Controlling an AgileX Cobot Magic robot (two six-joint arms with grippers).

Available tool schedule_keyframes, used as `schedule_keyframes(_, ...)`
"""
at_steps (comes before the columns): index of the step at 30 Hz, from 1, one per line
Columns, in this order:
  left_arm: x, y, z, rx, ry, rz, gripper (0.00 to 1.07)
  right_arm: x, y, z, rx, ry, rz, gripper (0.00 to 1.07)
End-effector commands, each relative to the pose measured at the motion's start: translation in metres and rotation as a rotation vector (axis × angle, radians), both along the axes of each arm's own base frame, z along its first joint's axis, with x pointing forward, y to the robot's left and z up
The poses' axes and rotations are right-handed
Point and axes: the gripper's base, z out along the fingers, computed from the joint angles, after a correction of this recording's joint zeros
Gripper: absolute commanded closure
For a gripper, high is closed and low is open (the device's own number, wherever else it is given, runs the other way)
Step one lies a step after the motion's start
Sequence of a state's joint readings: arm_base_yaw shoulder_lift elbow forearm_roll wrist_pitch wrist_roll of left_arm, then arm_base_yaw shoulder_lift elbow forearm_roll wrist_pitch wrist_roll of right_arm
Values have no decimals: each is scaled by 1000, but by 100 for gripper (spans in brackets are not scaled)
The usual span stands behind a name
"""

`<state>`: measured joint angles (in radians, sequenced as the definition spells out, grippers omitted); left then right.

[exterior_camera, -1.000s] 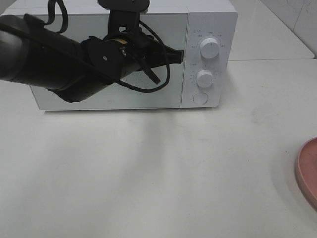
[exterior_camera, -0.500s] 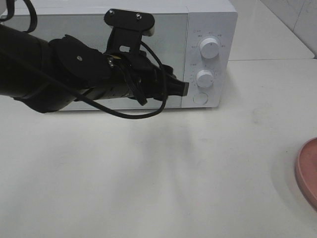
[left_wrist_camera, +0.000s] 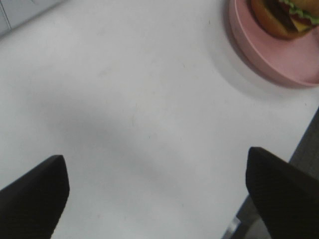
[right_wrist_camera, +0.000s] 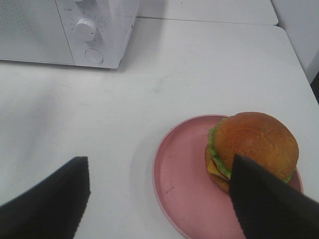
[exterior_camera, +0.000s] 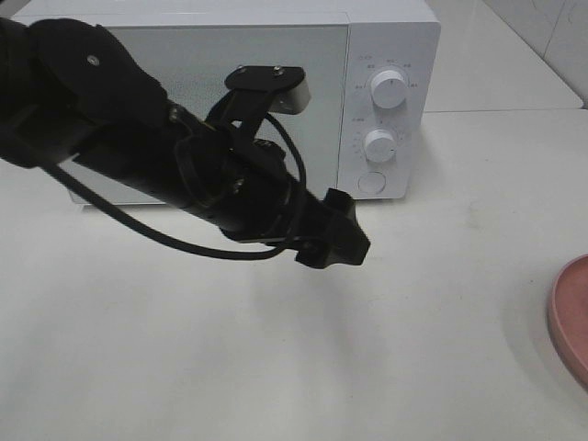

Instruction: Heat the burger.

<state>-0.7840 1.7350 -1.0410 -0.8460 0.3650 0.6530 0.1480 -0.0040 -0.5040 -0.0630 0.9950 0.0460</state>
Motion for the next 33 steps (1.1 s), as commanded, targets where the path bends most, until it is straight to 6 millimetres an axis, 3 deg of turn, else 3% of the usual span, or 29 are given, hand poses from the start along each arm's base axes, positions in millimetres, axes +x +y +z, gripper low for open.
schedule_keyframes(1,-1,30,12,83,132,-4,18,-5,0,-1,-4,-29,-2,31)
schedule_keyframes(3,-1,39,16,109,147,0,18,-5,0,-1,-4,-29,-2,32)
schedule_keyframes(5,-3,71,35,207,176,21,18,-5,0,-1,-4,-29,-2,32)
schedule_keyframes(8,-4,79,40,220,182,29,18,-5,0,-1,-4,-29,-2,32)
schedule_keyframes(9,-4,98,48,250,213,48,18,-5,0,-1,-4,-29,-2,32)
schedule_keyframes(10,-4,98,48,250,213,48,18,-5,0,-1,-4,-29,-2,32)
schedule_keyframes(12,0,135,63,253,259,129,18,-5,0,-1,-4,-29,-2,32)
schedule_keyframes(13,0,135,63,253,259,129,18,-5,0,-1,-4,-29,-2,32)
schedule_keyframes(15,-2,163,78,246,253,203,18,-5,0,-1,-4,-29,-2,32)
schedule_keyframes(17,-2,171,82,249,246,224,18,-5,0,-1,-4,-29,-2,32)
schedule_keyframes(18,-5,191,90,264,239,280,18,-5,0,-1,-4,-29,-2,32)
schedule_keyframes(21,-7,199,92,271,244,300,18,-5,0,-1,-4,-29,-2,32)
schedule_keyframes(23,-16,226,105,281,251,438,18,-5,0,-1,-4,-29,-2,32)
schedule_keyframes(25,-22,235,113,278,231,495,18,-5,0,-1,-4,-29,-2,32)
schedule_keyframes(33,-59,254,115,343,192,620,18,-5,0,-1,-4,-29,-2,32)
